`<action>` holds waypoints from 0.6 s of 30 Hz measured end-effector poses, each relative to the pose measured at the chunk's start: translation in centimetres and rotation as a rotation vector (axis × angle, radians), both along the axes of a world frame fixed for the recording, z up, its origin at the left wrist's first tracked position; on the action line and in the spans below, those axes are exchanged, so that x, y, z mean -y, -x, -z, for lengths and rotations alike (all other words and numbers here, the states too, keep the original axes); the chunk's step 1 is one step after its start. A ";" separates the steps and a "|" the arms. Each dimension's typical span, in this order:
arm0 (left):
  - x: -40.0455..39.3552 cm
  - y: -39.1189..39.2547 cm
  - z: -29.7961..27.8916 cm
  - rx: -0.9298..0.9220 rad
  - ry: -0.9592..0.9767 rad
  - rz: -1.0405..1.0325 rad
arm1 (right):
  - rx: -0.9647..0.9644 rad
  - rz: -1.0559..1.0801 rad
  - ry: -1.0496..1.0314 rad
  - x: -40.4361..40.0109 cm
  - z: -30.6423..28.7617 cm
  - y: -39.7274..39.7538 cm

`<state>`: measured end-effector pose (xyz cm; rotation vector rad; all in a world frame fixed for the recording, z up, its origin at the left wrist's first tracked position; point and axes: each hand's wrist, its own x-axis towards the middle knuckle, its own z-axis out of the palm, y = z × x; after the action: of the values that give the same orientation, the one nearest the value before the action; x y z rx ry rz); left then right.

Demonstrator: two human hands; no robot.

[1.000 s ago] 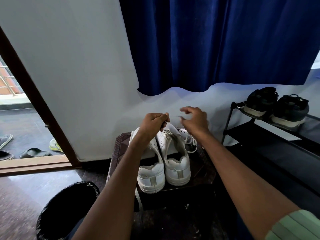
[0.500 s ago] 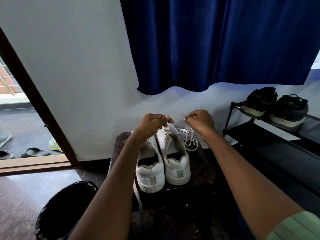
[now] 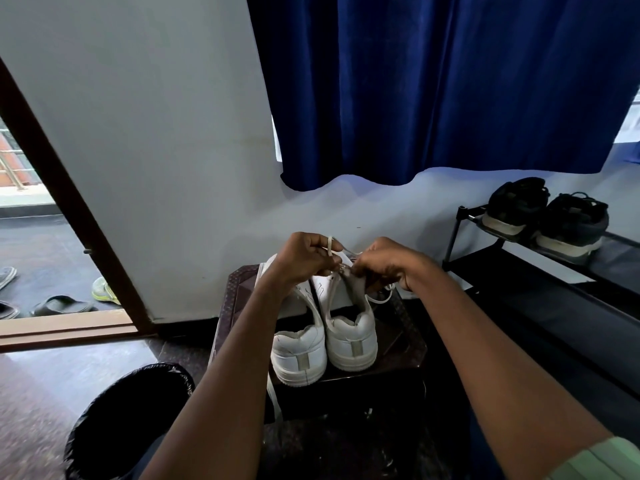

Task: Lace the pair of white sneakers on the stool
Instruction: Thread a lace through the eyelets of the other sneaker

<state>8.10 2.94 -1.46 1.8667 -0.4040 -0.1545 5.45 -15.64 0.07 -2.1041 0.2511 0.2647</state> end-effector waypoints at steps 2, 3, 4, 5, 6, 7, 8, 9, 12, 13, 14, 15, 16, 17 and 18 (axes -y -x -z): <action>0.1 0.0 0.0 0.023 -0.040 0.005 | -0.026 0.008 -0.035 0.2 0.5 -0.4; 0.2 0.0 0.1 0.037 -0.064 -0.001 | -0.036 0.009 -0.054 0.3 0.7 -0.5; 0.4 0.0 0.2 0.058 -0.095 -0.010 | -0.044 0.009 -0.073 0.5 0.9 -0.6; 0.5 -0.1 0.3 0.088 -0.130 -0.018 | -0.050 0.008 -0.091 0.6 0.9 -0.7; 0.8 -0.2 0.4 0.125 -0.169 -0.029 | -0.056 0.005 -0.108 0.7 1.0 -0.7; 1.0 -0.3 0.5 0.163 -0.205 -0.047 | -0.058 0.002 -0.122 0.8 1.0 -0.7; 1.2 -0.2 0.6 0.198 -0.236 -0.073 | -0.056 -0.001 -0.128 0.9 1.0 -0.7; 1.4 -0.1 0.6 0.225 -0.257 -0.100 | -0.052 -0.005 -0.127 0.9 1.1 -0.7; 1.8 0.1 0.8 0.262 -0.308 -0.144 | -0.044 -0.013 -0.113 0.9 1.2 -0.8; 2.0 0.2 0.8 0.270 -0.324 -0.145 | -0.042 -0.011 -0.112 1.0 1.2 -0.8; 2.1 0.3 0.9 0.280 -0.340 -0.147 | -0.042 -0.006 -0.113 1.0 1.1 -0.7; 2.1 0.4 0.9 0.288 -0.354 -0.154 | -0.042 -0.001 -0.115 1.0 1.1 -0.7; 2.2 0.5 0.9 0.292 -0.363 -0.163 | -0.045 0.001 -0.120 1.0 1.0 -0.6; 2.3 0.5 1.0 0.290 -0.368 -0.173 | -0.049 0.001 -0.128 1.0 1.0 -0.6; 2.3 0.6 1.0 0.284 -0.368 -0.183 | -0.052 0.000 -0.134 1.1 1.0 -0.5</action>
<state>7.53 0.63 -2.50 2.2882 -0.4147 0.1742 5.99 -16.70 -0.89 -1.9666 0.2570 0.3276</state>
